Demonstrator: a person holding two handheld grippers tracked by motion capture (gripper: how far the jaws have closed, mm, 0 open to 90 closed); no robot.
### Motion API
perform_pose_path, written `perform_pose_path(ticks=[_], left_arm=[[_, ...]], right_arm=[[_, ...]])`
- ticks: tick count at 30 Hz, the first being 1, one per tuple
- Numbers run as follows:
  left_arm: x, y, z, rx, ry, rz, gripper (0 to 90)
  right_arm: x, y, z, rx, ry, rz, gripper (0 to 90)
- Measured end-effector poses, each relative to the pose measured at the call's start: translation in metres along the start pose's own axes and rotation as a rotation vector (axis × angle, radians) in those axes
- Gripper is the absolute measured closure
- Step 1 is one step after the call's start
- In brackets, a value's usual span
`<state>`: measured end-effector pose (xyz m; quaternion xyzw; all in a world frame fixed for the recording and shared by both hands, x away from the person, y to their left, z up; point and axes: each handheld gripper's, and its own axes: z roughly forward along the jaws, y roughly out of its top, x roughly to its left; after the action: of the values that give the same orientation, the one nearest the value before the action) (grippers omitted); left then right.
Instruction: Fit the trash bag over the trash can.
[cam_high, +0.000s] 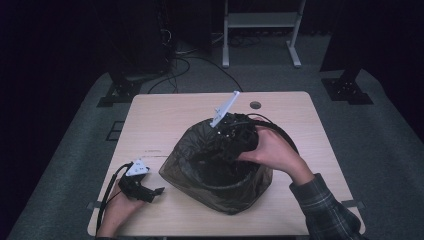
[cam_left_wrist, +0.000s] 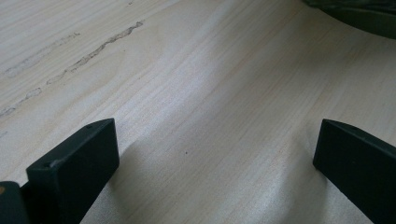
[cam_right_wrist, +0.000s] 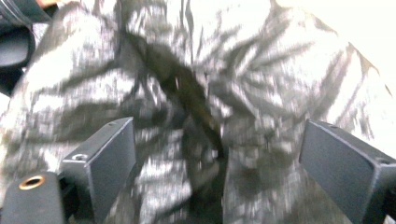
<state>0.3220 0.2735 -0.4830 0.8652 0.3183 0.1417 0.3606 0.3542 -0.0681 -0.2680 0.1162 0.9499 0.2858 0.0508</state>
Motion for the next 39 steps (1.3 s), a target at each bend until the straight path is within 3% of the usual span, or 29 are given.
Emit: perform_pose_path(ticks=[3,11,24,30,39], left_arm=[[0.000,0.000,0.000,-0.001,0.000,-0.001,0.0],[0.000,0.000,0.000,-0.001,0.000,-0.001,0.0],[0.000,0.000,0.000,0.000,-0.002,-0.001,0.0],[0.000,0.000,0.000,-0.001,-0.002,-0.002,0.0],[0.000,0.000,0.000,-0.002,-0.002,-0.002,0.0]], right_arm=[[0.000,0.011,0.012,-0.005,0.020,-0.012,9.5],[0.001,0.031,0.058,0.098,0.044,-0.021,9.3],[0.004,0.033,0.101,0.213,0.055,-0.040,9.0],[0.004,0.033,0.087,0.148,0.051,-0.033,9.0],[0.000,0.020,0.046,0.030,0.017,-0.019,9.1]])
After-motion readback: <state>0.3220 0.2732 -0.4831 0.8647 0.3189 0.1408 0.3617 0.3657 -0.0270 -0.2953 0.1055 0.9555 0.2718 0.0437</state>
